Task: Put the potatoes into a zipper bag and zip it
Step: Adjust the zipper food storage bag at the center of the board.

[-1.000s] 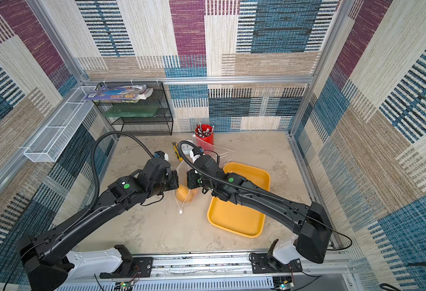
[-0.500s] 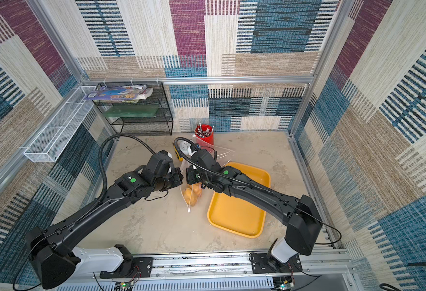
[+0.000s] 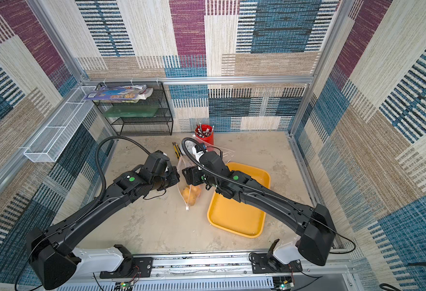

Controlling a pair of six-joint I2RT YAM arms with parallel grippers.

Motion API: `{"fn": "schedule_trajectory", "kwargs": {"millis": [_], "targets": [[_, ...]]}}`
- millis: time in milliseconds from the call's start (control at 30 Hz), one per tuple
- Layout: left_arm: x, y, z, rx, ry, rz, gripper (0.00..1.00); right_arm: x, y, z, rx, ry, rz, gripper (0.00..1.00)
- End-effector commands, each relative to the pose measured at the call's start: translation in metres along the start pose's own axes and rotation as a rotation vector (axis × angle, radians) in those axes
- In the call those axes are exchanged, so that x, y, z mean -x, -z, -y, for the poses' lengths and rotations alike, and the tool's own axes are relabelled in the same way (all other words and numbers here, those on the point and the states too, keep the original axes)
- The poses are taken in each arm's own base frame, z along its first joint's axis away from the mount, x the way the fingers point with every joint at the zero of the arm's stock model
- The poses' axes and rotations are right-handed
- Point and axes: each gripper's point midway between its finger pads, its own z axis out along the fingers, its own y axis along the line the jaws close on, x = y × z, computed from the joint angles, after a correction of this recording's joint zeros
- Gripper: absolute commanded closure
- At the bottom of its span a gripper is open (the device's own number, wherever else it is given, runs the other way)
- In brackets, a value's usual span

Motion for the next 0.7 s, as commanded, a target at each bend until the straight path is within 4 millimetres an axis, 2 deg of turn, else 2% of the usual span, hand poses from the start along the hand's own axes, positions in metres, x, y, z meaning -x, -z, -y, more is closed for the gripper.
{"fn": "schedule_trajectory", "kwargs": {"millis": [0, 100, 167, 300, 400, 533, 667], "targets": [[0.006, 0.000, -0.004, 0.022, 0.027, 0.010, 1.00, 0.005, 0.020, -0.022, 0.057, 0.119, 0.126, 0.04], [0.009, 0.000, -0.007, 0.029, 0.038, 0.003, 1.00, -0.012, 0.041, -0.025, 0.069, 0.172, 0.189, 0.04], [0.011, 0.000, -0.010, 0.033, 0.044, 0.009, 1.00, -0.023, 0.052, -0.018, 0.057, 0.191, 0.231, 0.04], [0.013, -0.001, -0.010, 0.029, 0.040, 0.013, 1.00, -0.057, 0.071, -0.024, 0.115, 0.258, 0.315, 0.04], [0.013, -0.003, -0.008, 0.022, 0.038, 0.007, 1.00, -0.081, 0.081, -0.039, 0.197, 0.345, 0.363, 0.00], [0.012, -0.004, -0.008, 0.025, 0.035, 0.001, 1.00, -0.110, 0.077, -0.056, 0.227, 0.476, 0.358, 0.10], [0.011, -0.003, -0.008, 0.015, 0.041, 0.000, 1.00, -0.125, 0.051, -0.051, 0.144, 0.520, 0.310, 0.15]]}}
